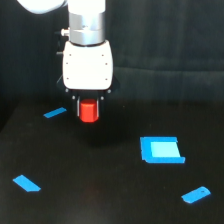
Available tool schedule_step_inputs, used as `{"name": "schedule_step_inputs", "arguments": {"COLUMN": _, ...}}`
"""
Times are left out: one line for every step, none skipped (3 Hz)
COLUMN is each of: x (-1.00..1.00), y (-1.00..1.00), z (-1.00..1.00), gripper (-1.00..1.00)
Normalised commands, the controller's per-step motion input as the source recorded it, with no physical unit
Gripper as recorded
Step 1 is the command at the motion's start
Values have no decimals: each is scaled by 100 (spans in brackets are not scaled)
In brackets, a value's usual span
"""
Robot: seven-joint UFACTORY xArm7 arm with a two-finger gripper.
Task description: Pick up the red object from the table
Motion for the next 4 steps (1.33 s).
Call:
{"name": "schedule_step_inputs", "arguments": {"x": 6, "y": 0, "z": 88, "gripper": -97}}
{"name": "schedule_step_inputs", "arguments": {"x": 0, "y": 4, "z": 32, "gripper": -100}}
{"name": "schedule_step_inputs", "arguments": {"x": 13, "y": 3, "z": 29, "gripper": -100}}
{"name": "schedule_step_inputs", "arguments": {"x": 11, "y": -2, "z": 19, "gripper": -98}}
